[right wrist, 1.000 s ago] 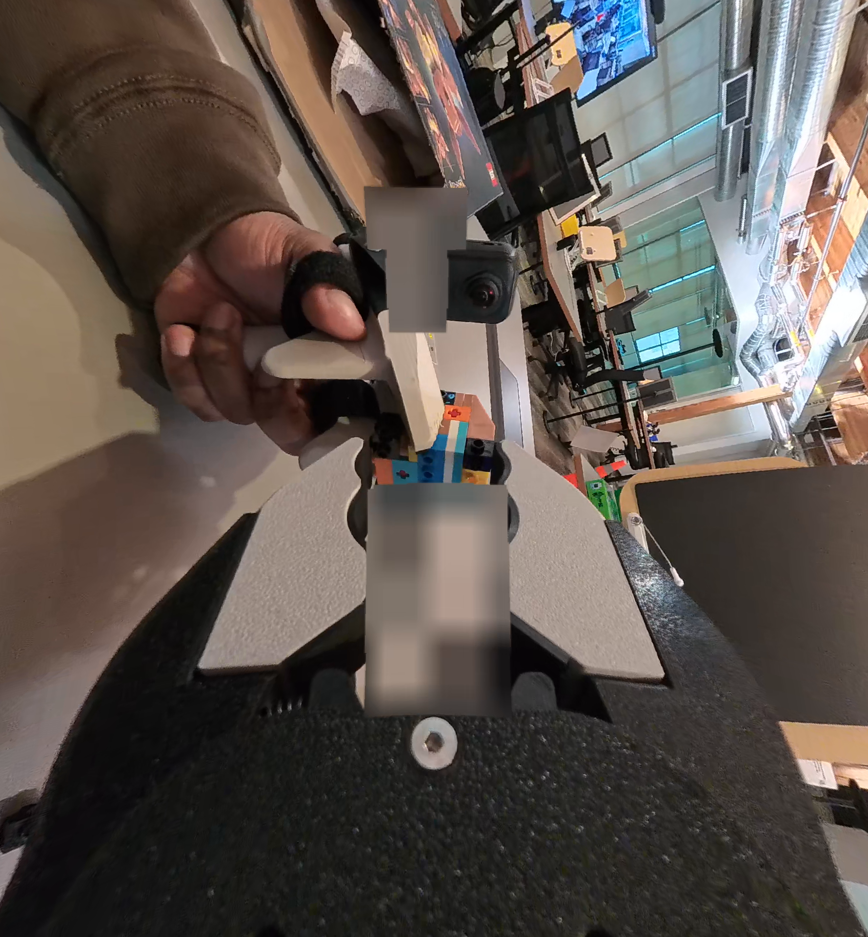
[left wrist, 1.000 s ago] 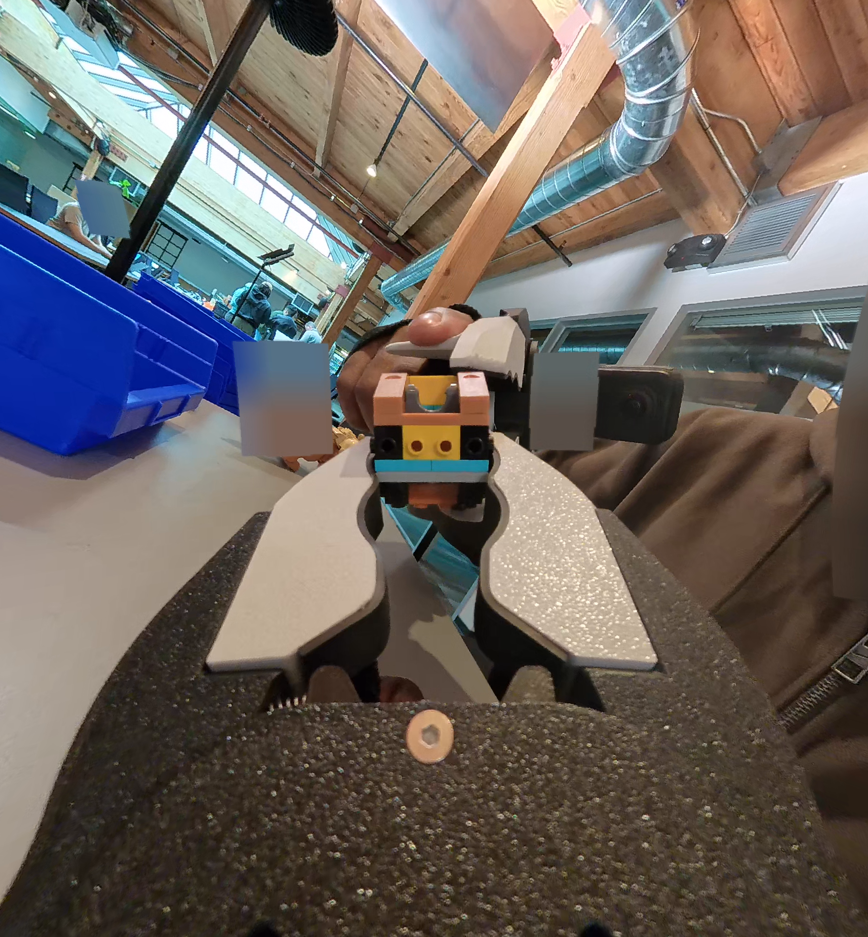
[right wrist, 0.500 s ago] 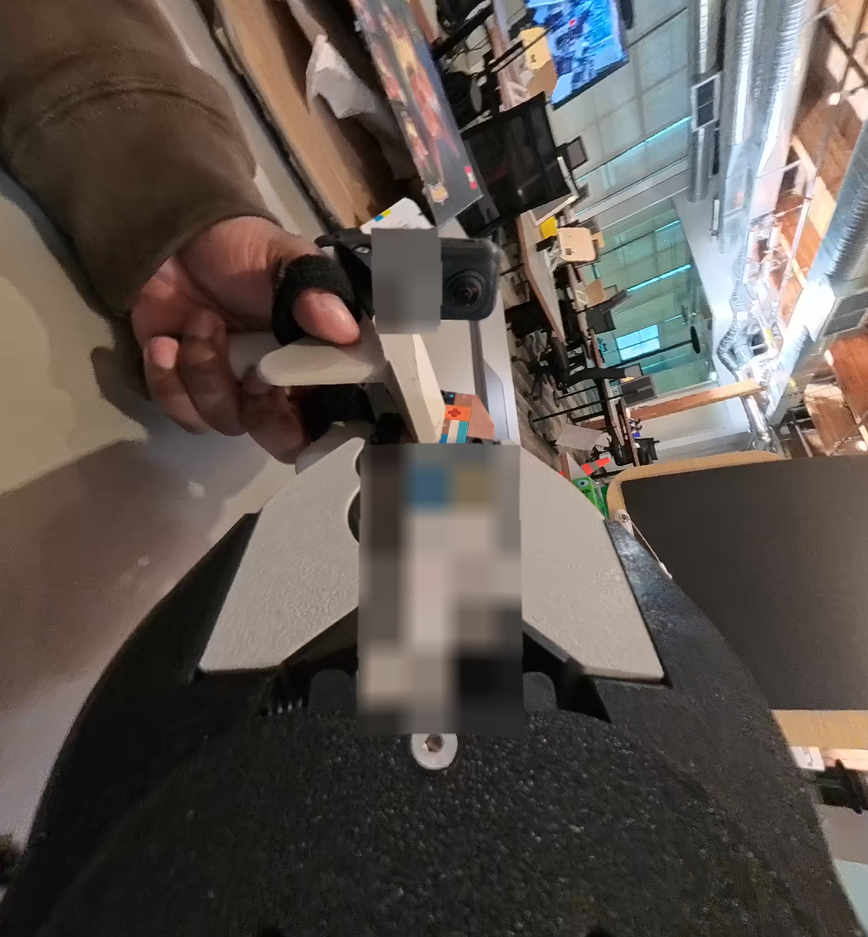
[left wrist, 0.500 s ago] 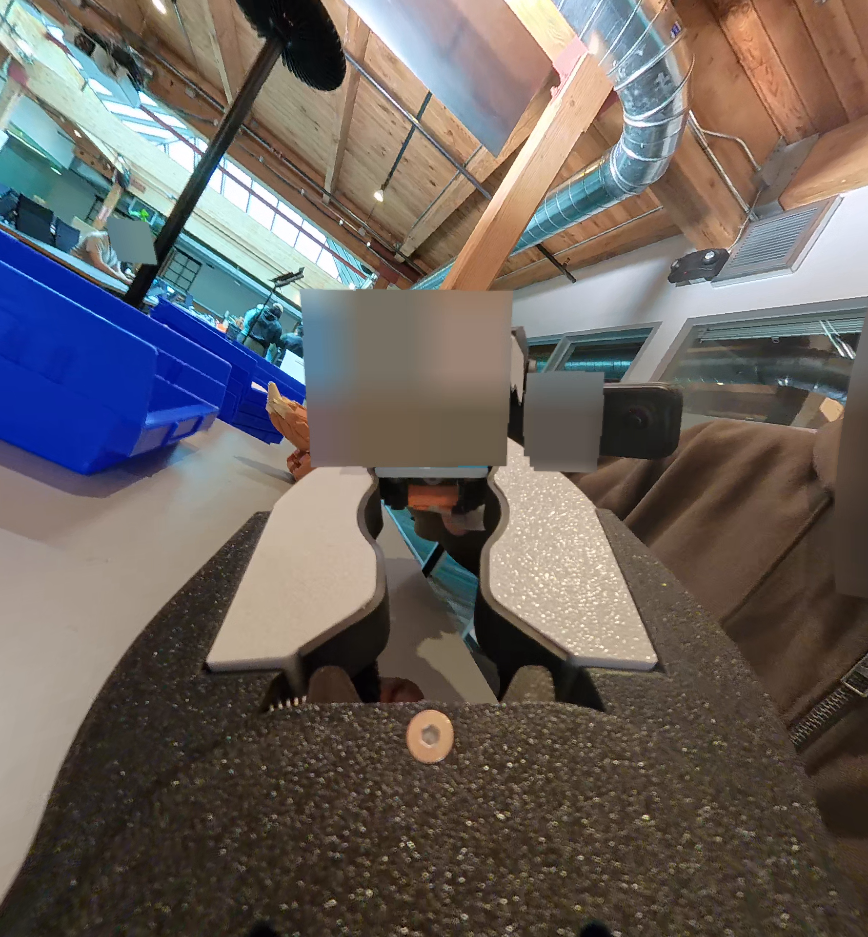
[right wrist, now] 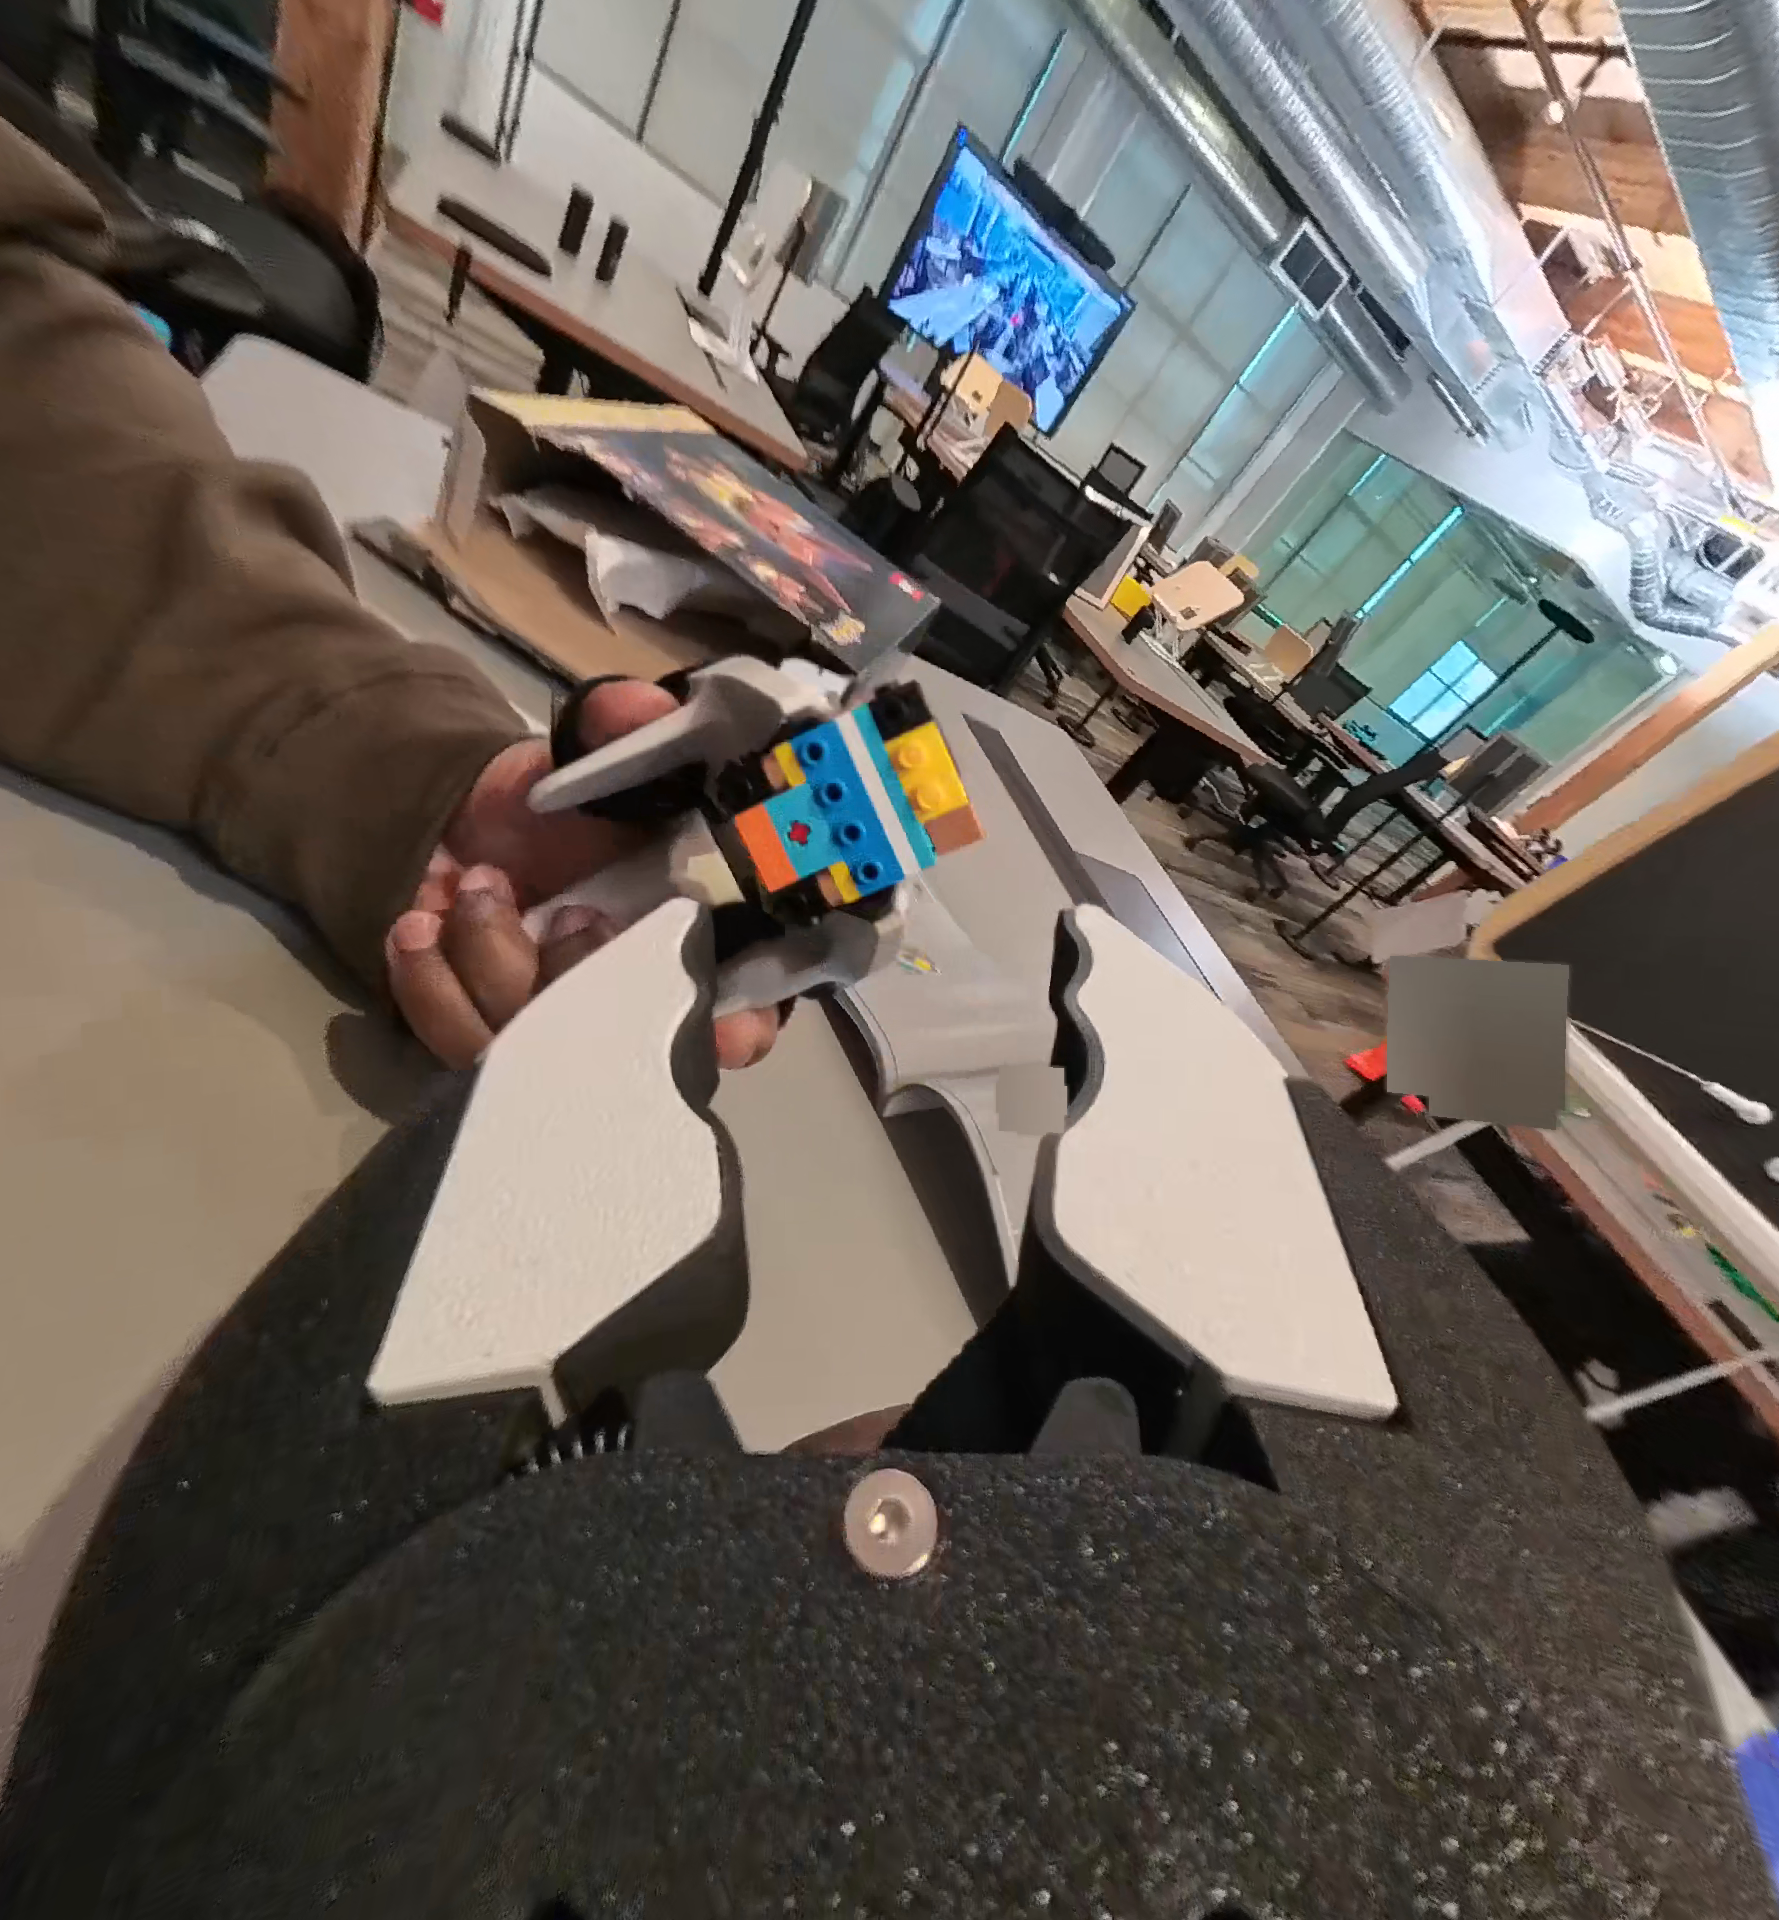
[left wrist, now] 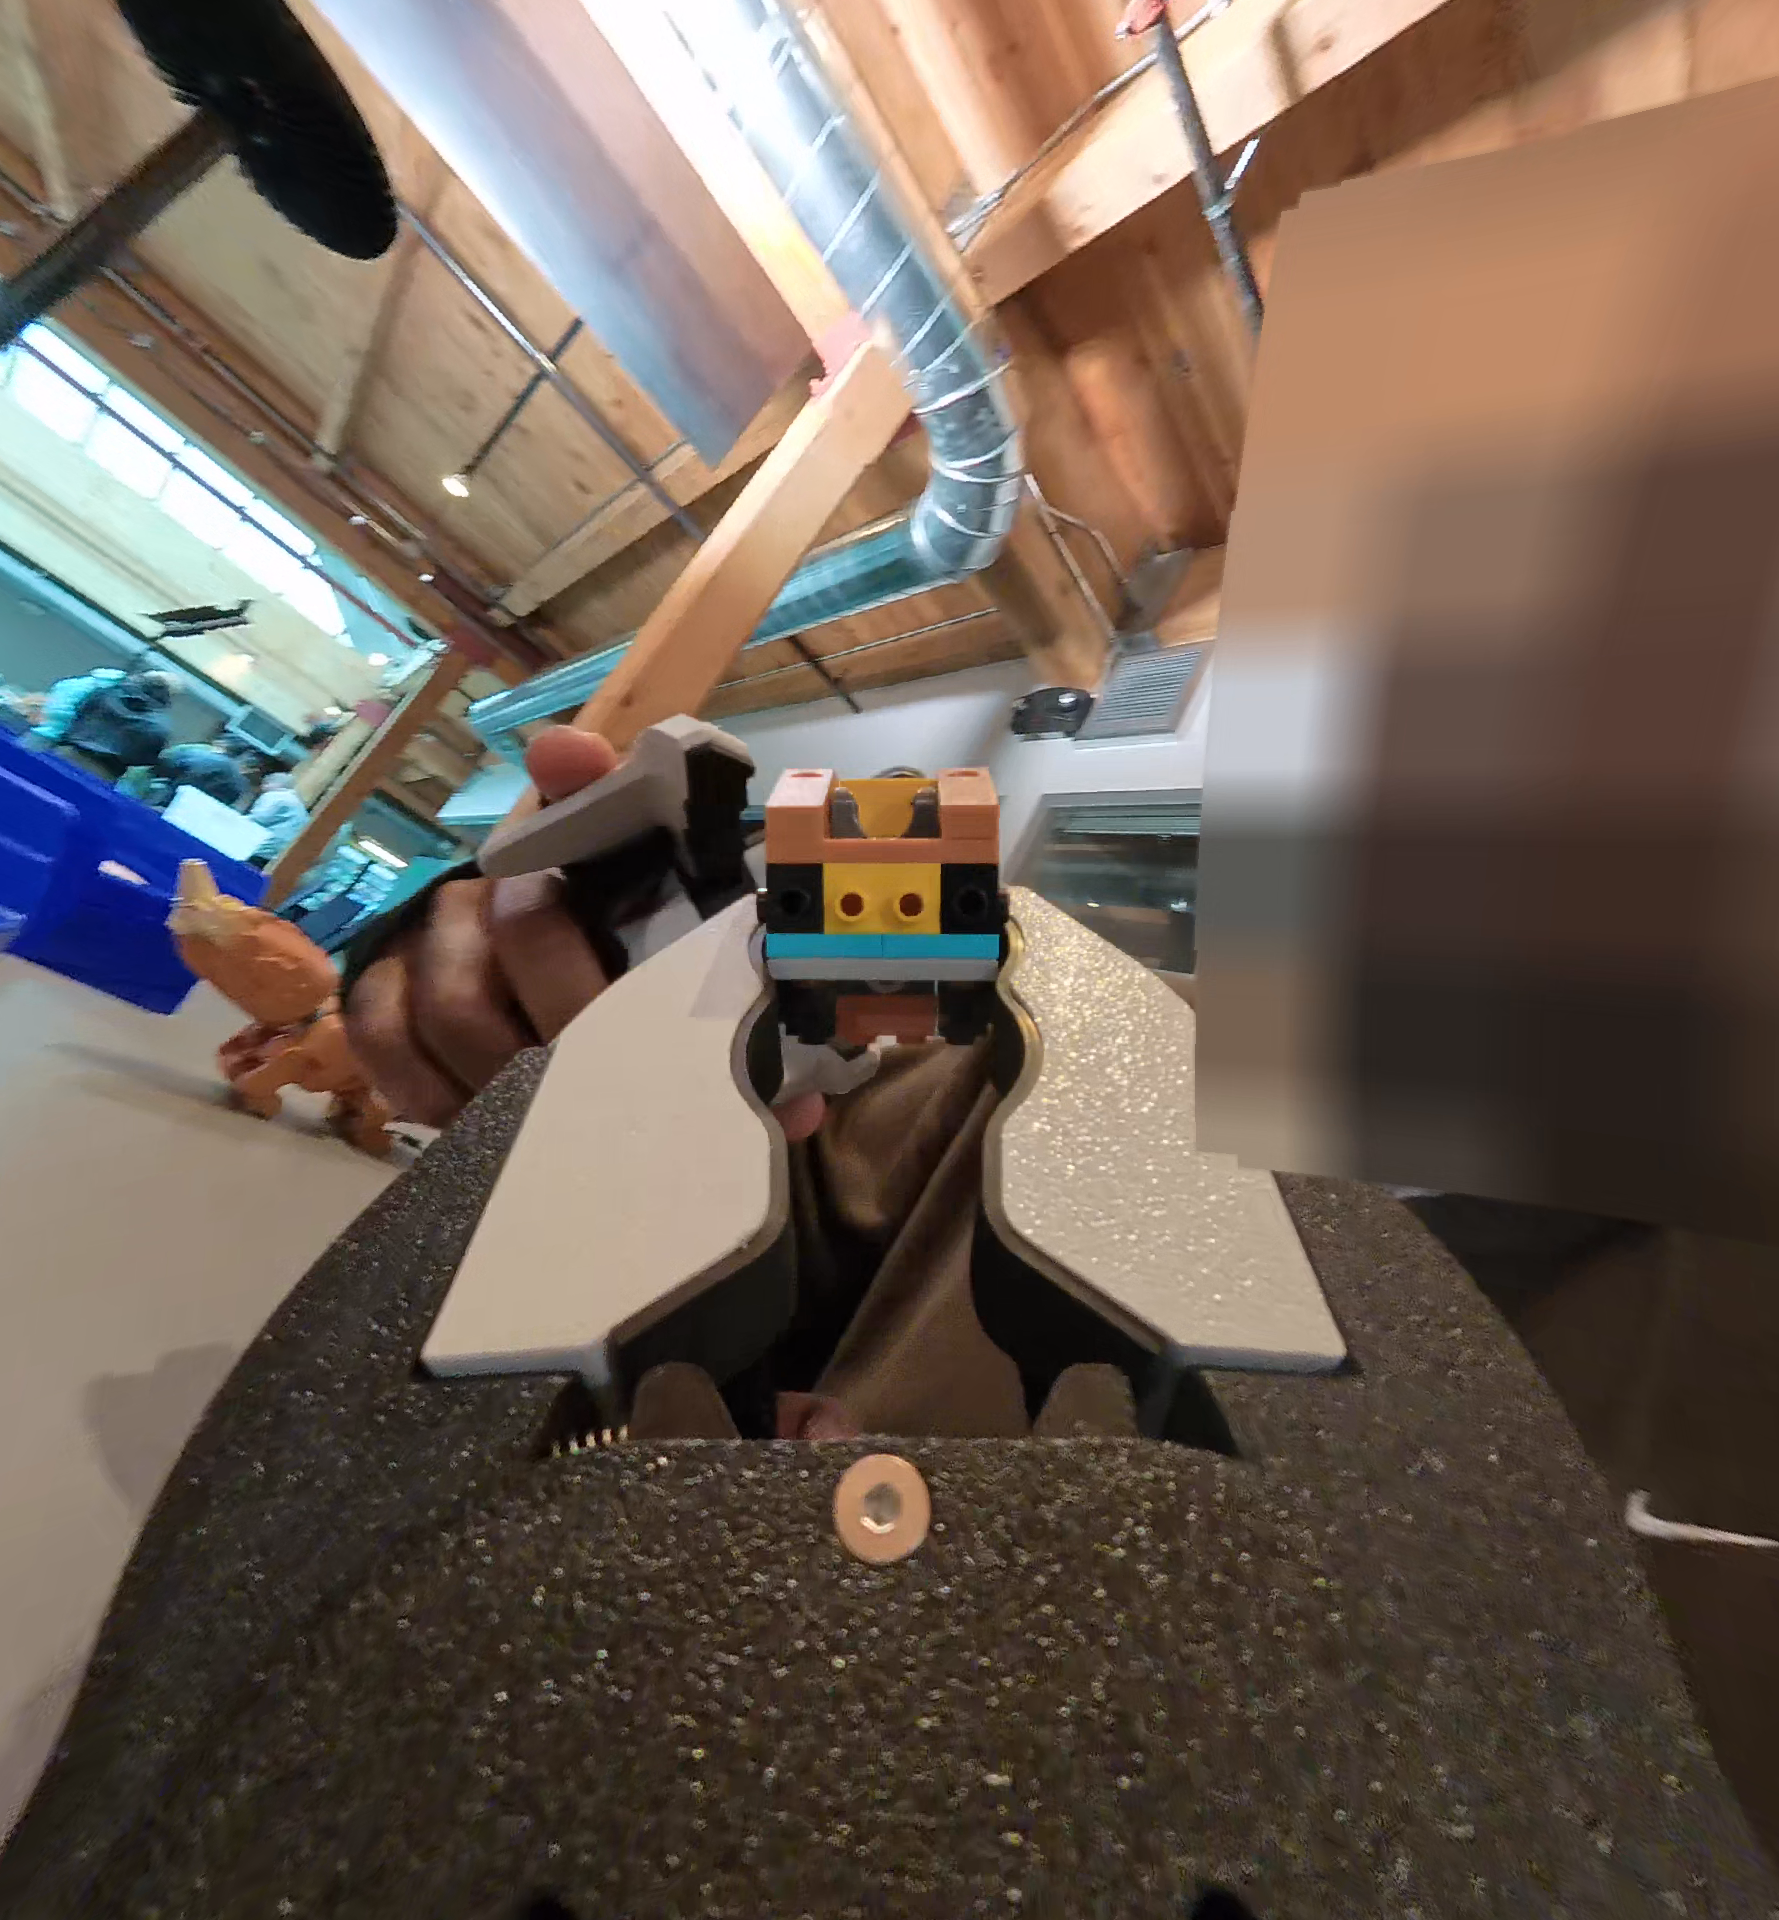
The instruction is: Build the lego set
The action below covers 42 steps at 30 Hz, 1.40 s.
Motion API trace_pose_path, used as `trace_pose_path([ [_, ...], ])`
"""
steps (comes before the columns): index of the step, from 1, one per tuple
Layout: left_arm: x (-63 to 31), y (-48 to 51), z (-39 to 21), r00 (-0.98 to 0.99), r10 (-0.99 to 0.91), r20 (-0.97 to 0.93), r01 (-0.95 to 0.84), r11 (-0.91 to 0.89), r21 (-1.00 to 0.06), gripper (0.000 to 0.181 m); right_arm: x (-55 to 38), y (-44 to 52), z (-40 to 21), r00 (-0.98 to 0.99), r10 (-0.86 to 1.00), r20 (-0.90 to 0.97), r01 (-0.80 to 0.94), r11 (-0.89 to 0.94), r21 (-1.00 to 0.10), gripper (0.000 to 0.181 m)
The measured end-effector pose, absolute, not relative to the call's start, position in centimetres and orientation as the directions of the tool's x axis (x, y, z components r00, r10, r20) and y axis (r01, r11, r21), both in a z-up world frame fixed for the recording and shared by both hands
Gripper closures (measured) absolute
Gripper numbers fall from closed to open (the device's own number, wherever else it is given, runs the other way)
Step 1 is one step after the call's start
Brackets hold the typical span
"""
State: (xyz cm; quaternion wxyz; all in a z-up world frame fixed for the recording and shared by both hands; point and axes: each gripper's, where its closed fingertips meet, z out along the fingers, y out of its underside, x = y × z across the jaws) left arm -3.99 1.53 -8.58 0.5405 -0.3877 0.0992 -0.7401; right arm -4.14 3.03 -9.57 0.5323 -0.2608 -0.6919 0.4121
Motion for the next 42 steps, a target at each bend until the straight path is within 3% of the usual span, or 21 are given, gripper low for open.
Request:
trace_pose_path([
  [4,-3.9,1.0,-8.4,-0.17,-0.877,0.45,0.709,-0.426,-0.562,0.144,-4.5,2.1,-9.0,-0.299,0.771,0.562,-0.176,0.534,-0.827,0.121],
  [8,-3.6,1.0,-8.6,-0.196,-0.868,0.455,0.69,-0.452,-0.565,0.144,-4.9,1.5,-9.8,-0.199,0.648,0.735,-0.252,0.691,-0.677,0.119],
  [15,-2.8,1.4,-9.3,-0.204,-0.846,0.492,0.657,-0.491,-0.572,0.144,-4.8,1.5,-9.8,-0.054,0.504,0.862,-0.261,0.826,-0.499,0.12],
  [21,-1.8,1.1,-9.7,-0.176,-0.854,0.49,0.616,-0.483,-0.622,0.144,-4.9,1.4,-10.4,0.002,0.407,0.913,-0.234,0.888,-0.395,0.132],
  [25,-1.8,1.9,-10.3,-0.036,-0.866,0.499,0.601,-0.418,-0.682,0.143,-4.9,2.0,-10.6,0.016,0.379,0.925,-0.193,0.909,-0.369,0.132],
  [32,-3.4,4.1,-12.0,0.266,-0.827,0.496,0.501,-0.321,-0.804,0.125,-4.9,3.9,-11.1,0.037,0.36,0.932,-0.114,0.928,-0.354,0.132],
  [42,-6.3,7.0,-12.0,0.776,-0.577,0.255,0.233,-0.113,-0.966,0.113,-6.1,8.4,-12.7,0.074,0.259,0.963,0.172,0.948,-0.268,0.132],
])
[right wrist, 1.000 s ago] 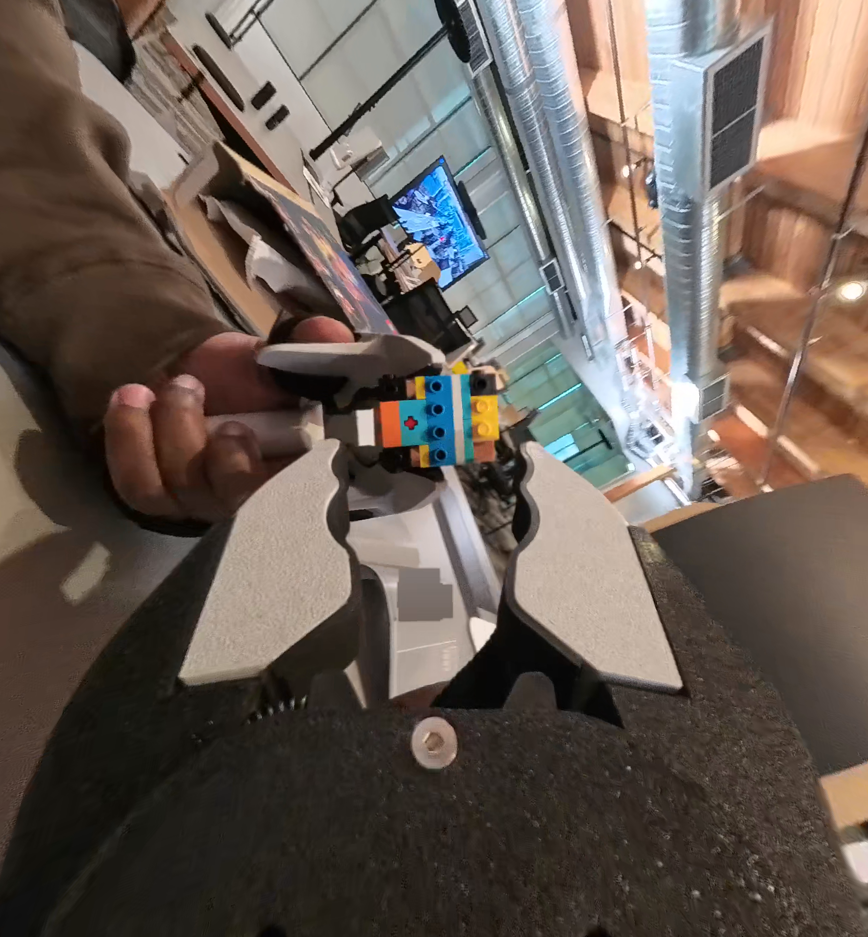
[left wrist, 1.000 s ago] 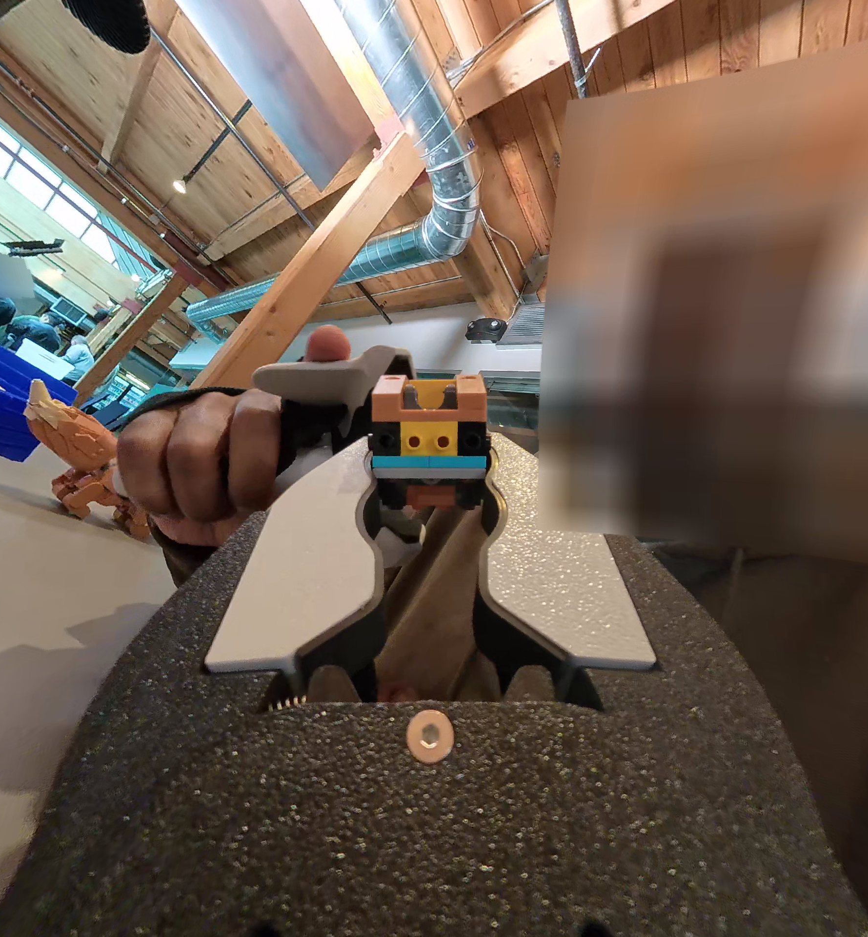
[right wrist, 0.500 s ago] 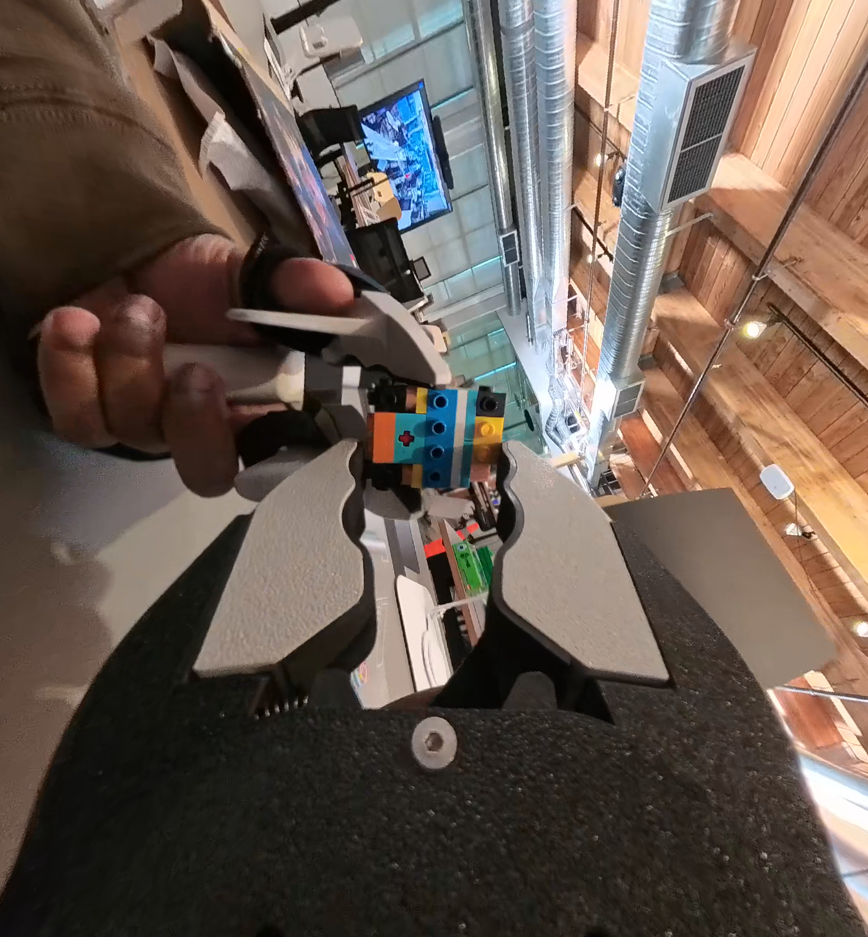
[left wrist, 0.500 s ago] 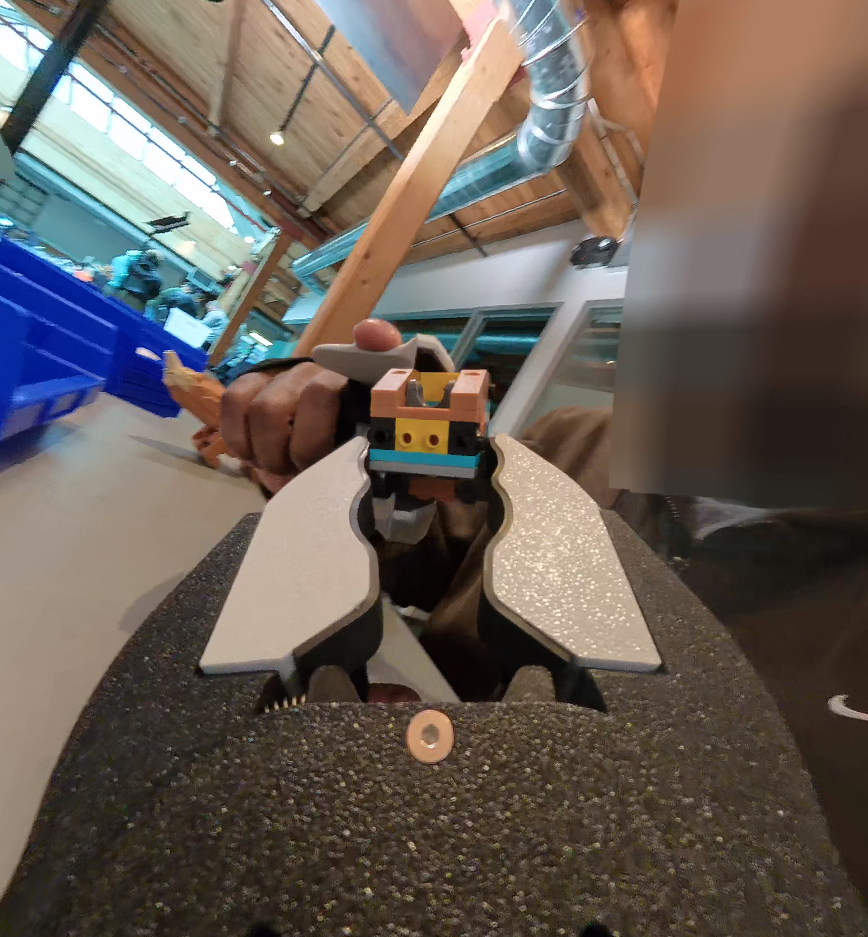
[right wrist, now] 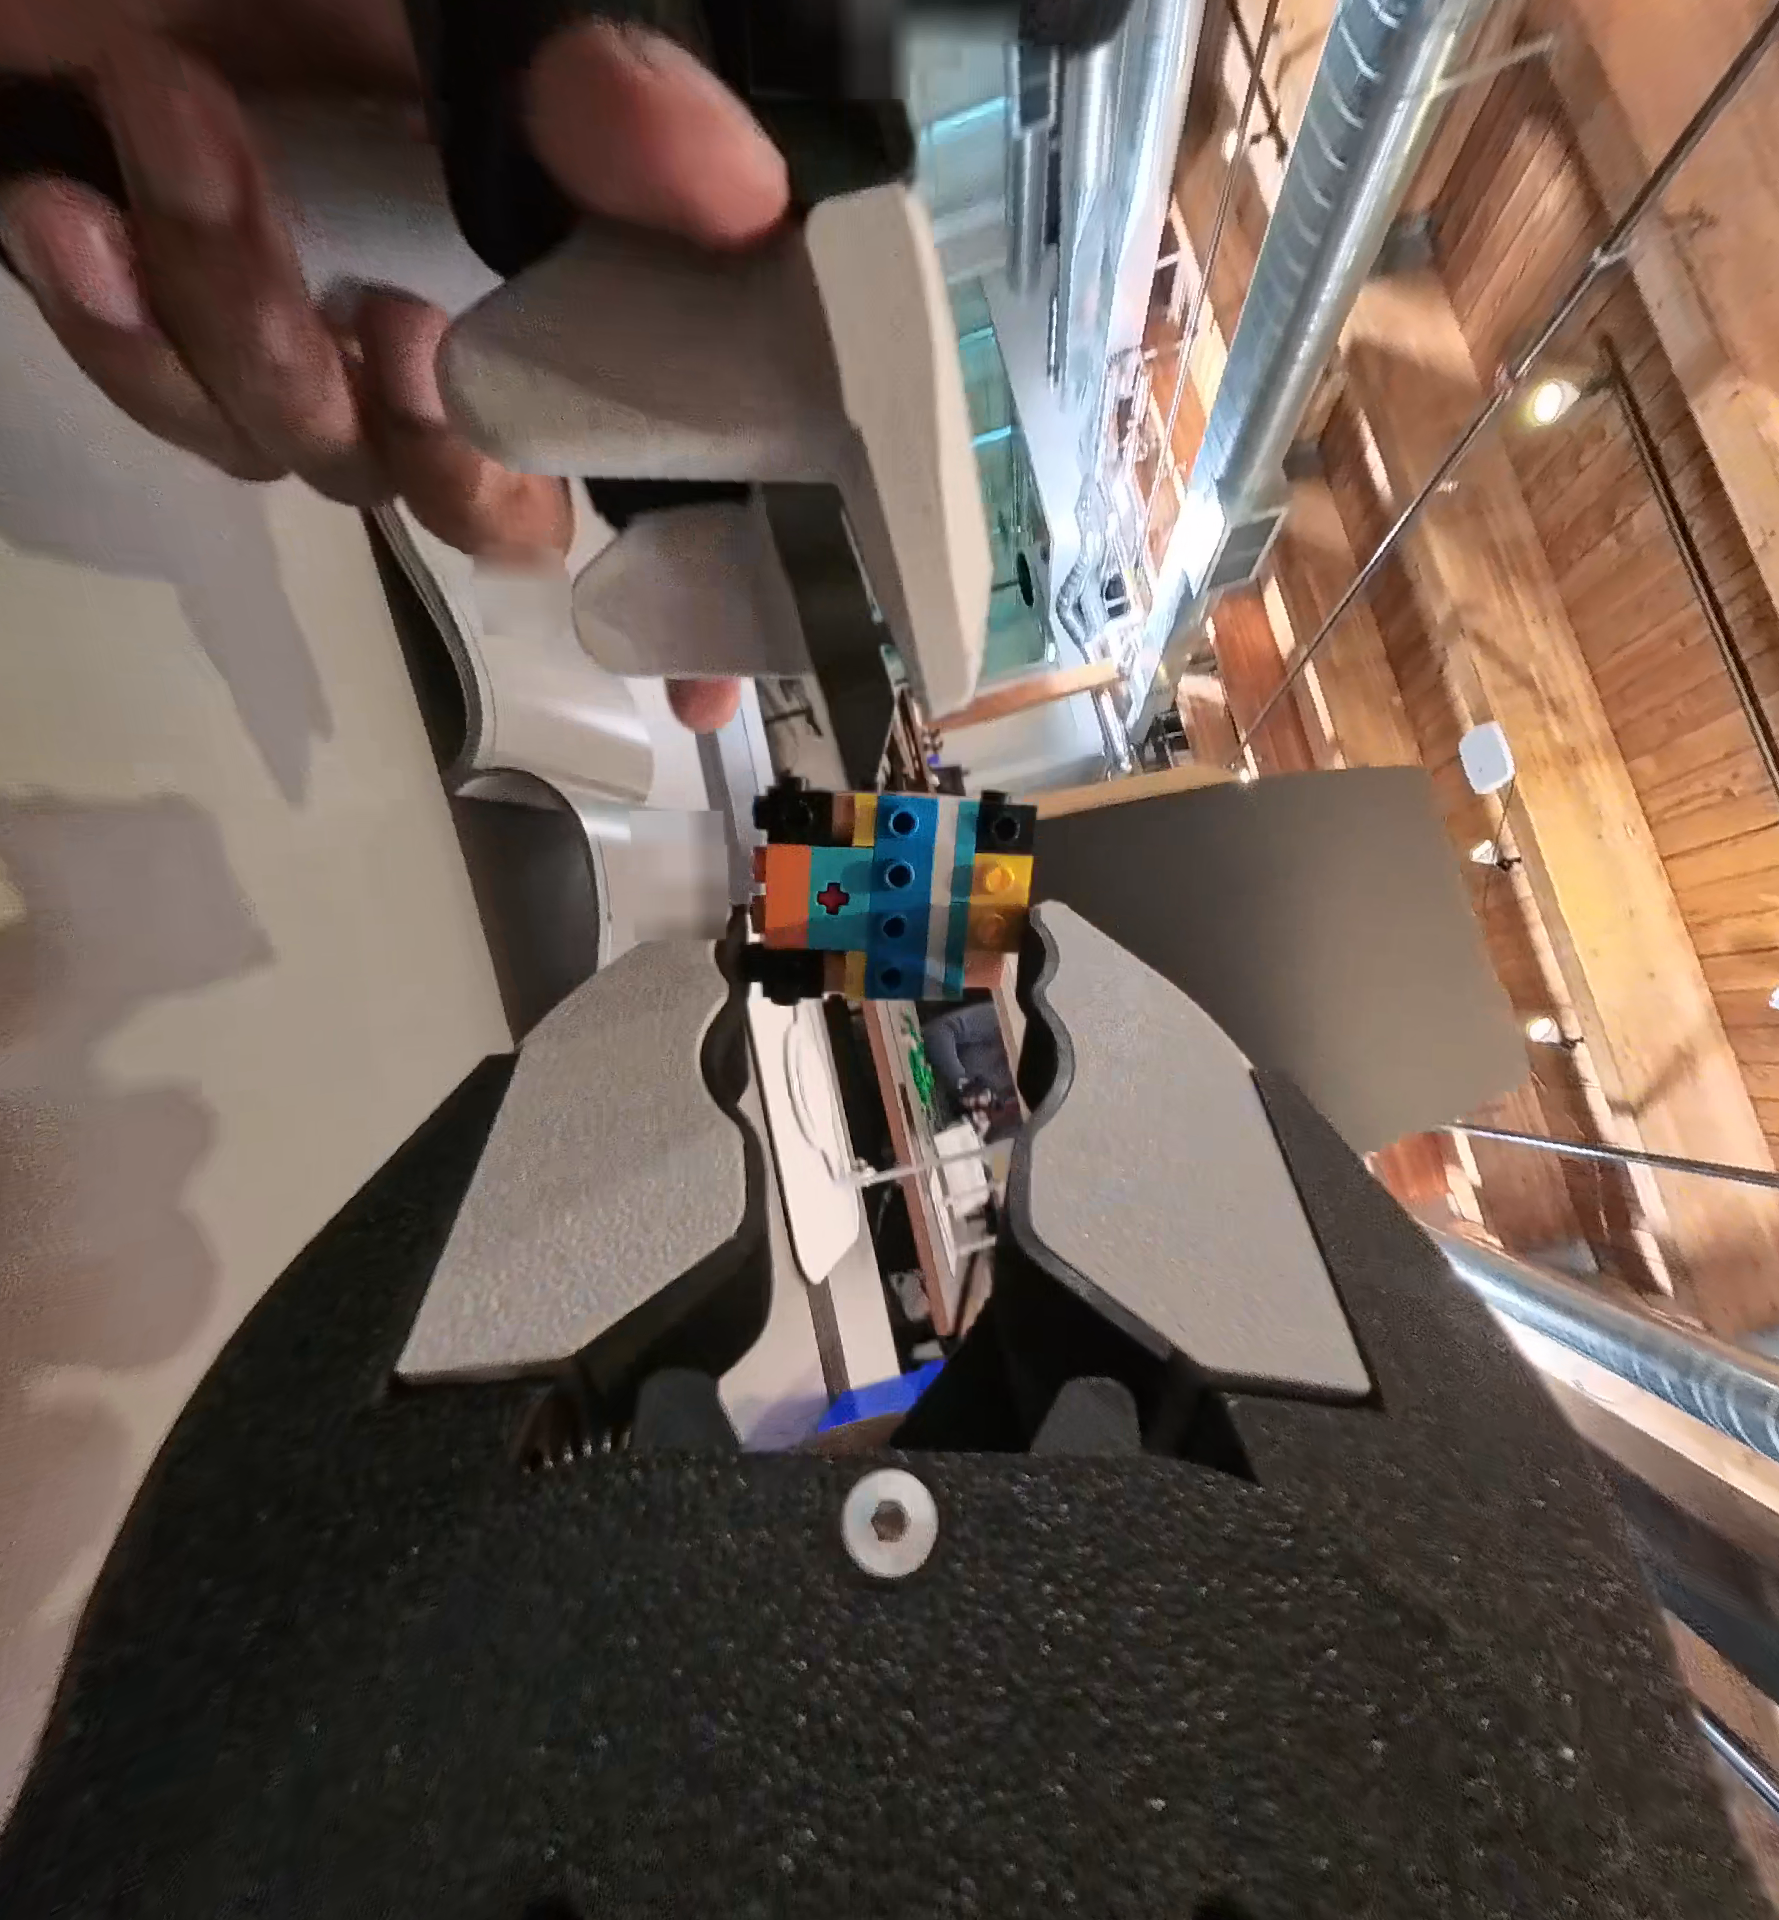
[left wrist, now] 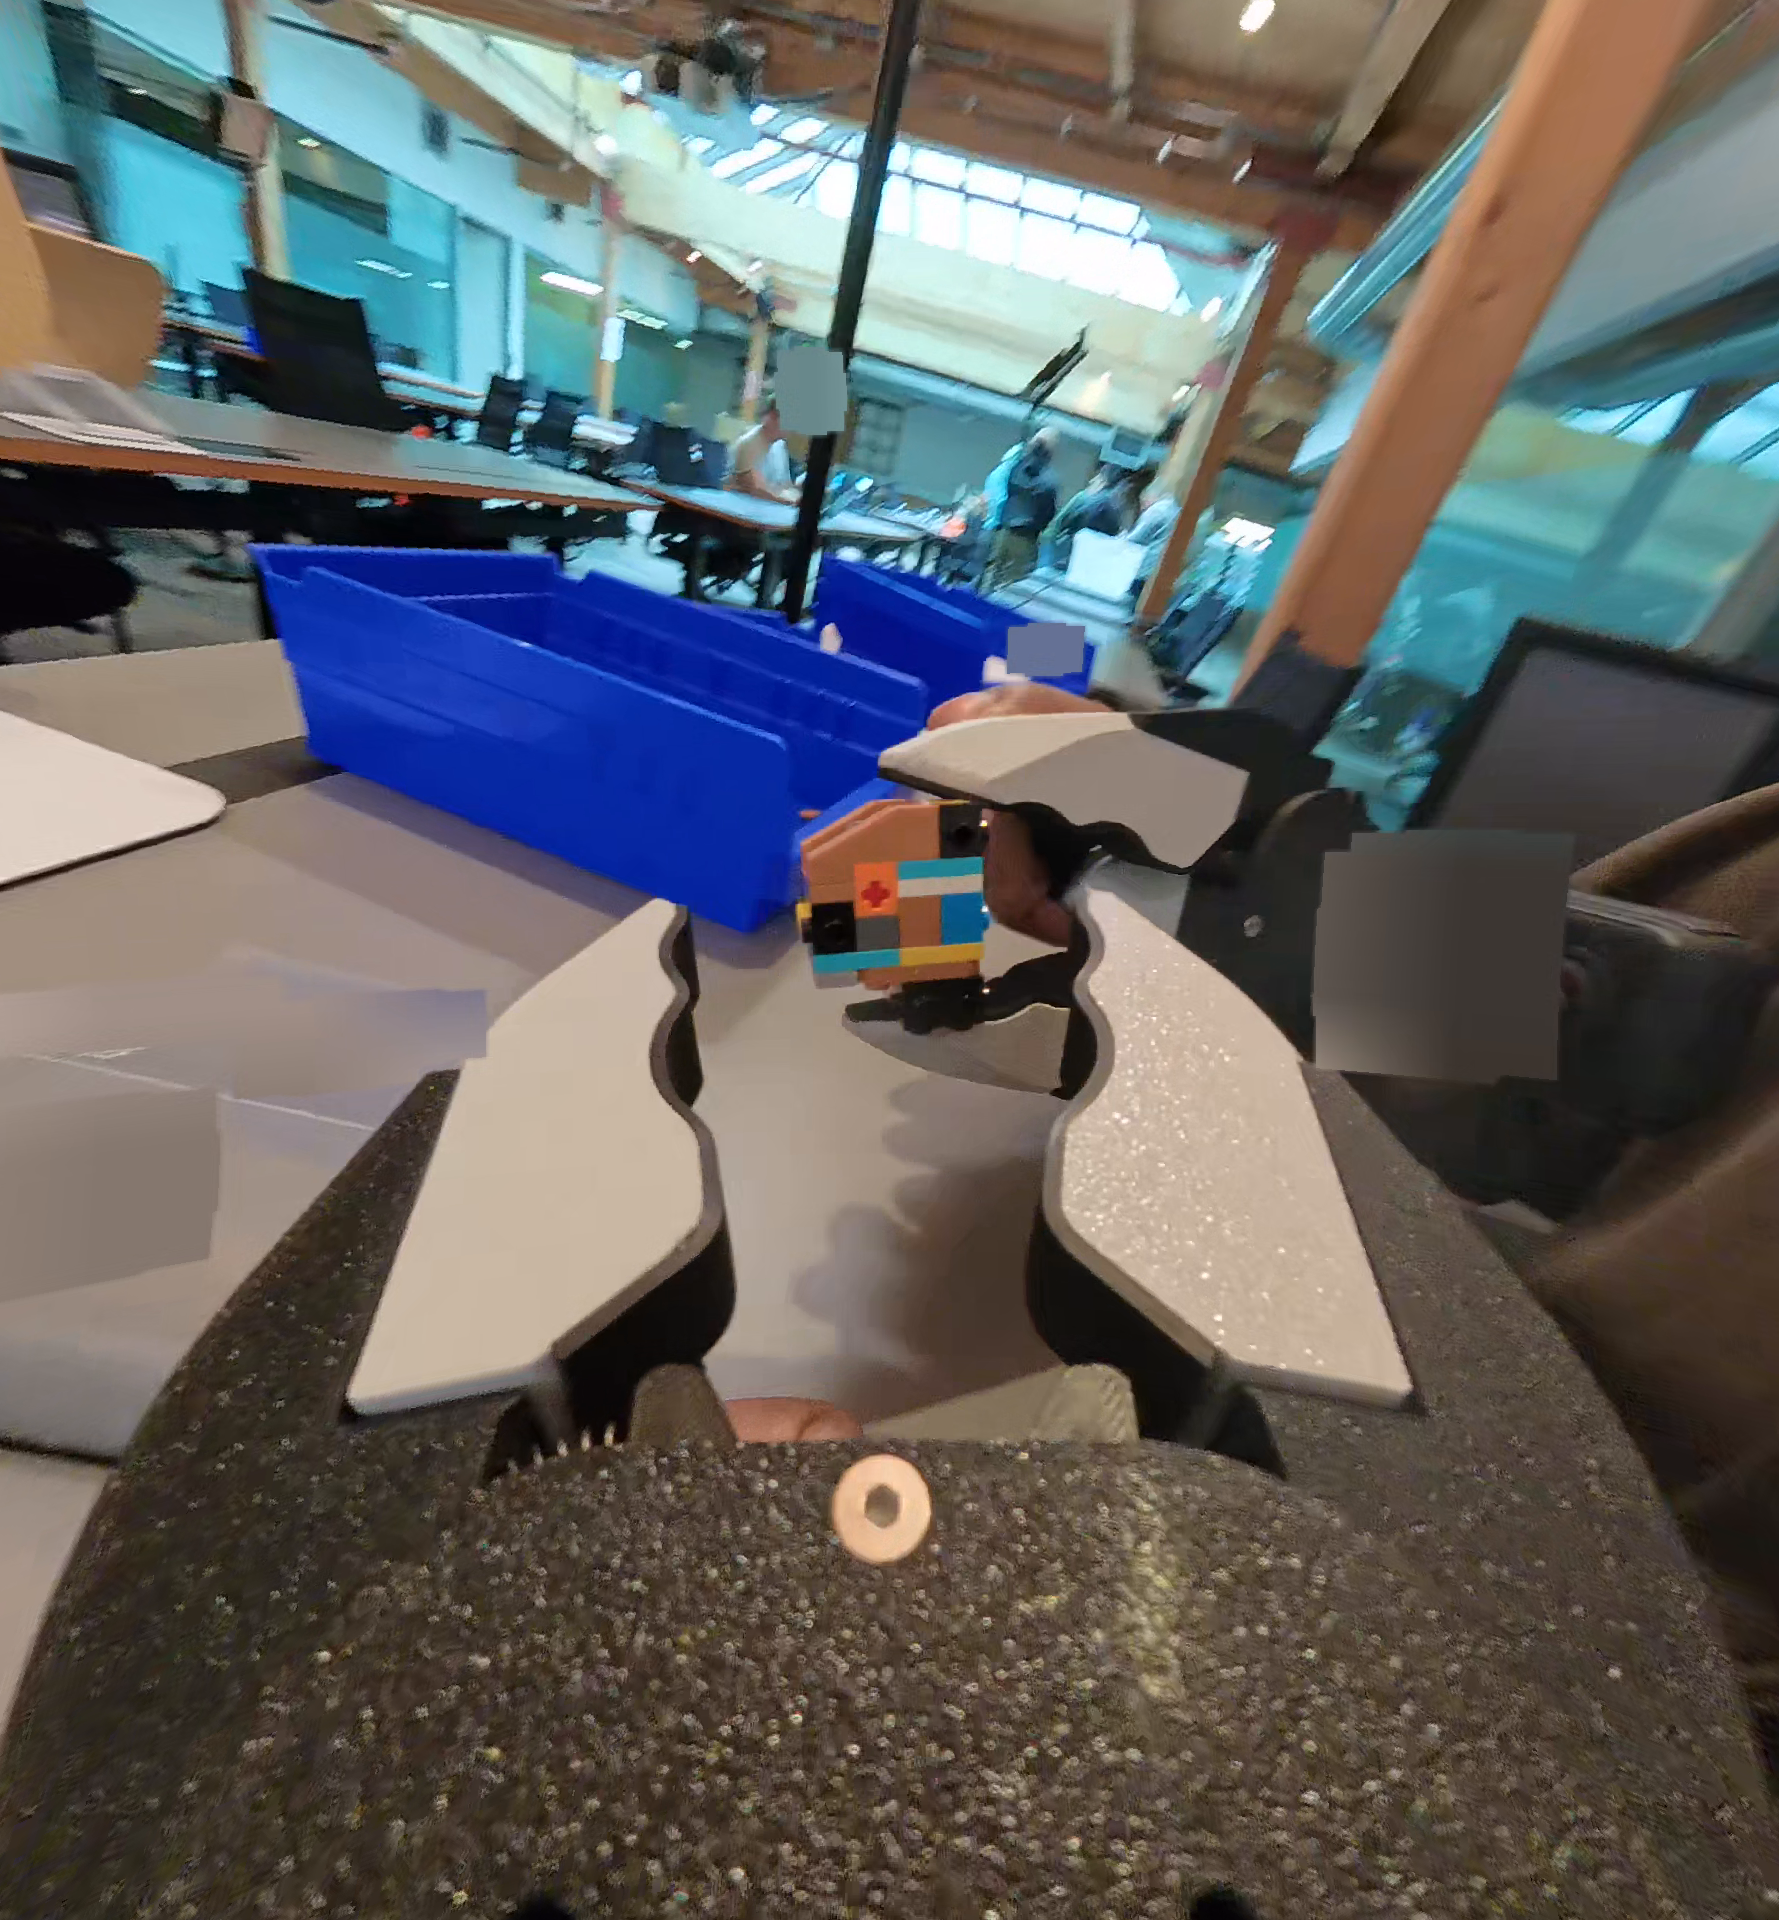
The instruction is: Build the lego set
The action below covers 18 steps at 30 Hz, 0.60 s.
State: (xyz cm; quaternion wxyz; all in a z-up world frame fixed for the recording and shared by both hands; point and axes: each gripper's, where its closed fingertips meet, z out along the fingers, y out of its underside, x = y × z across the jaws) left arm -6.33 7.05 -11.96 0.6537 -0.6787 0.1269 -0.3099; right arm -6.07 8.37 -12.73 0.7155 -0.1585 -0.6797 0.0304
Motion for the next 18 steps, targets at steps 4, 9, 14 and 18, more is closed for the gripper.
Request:
trace_pose_path([
  [4,-5.8,7.7,-13.5,0.845,-0.499,0.194,0.131,-0.16,-0.978,0.11,-6.5,8.1,-13.4,0.064,0.207,0.976,0.201,0.955,-0.216,0.132],
  [9,-5.6,8.1,-15.0,0.865,-0.458,0.205,0.111,-0.224,-0.968,0.112,-6.8,6.9,-14.1,0.039,0.129,0.991,0.185,0.973,-0.134,0.132],
  [14,-4.7,7.7,-15.4,0.842,-0.505,0.191,0.086,-0.223,-0.971,0.14,-6.8,6.4,-14.2,0.039,0.106,0.994,0.176,0.978,-0.111,0.132],
  [18,-4.8,7.6,-15.1,0.839,-0.519,0.165,0.087,-0.17,-0.981,0.14,-6.6,6.2,-14.0,0.044,0.133,0.99,0.152,0.979,-0.138,0.132],
])
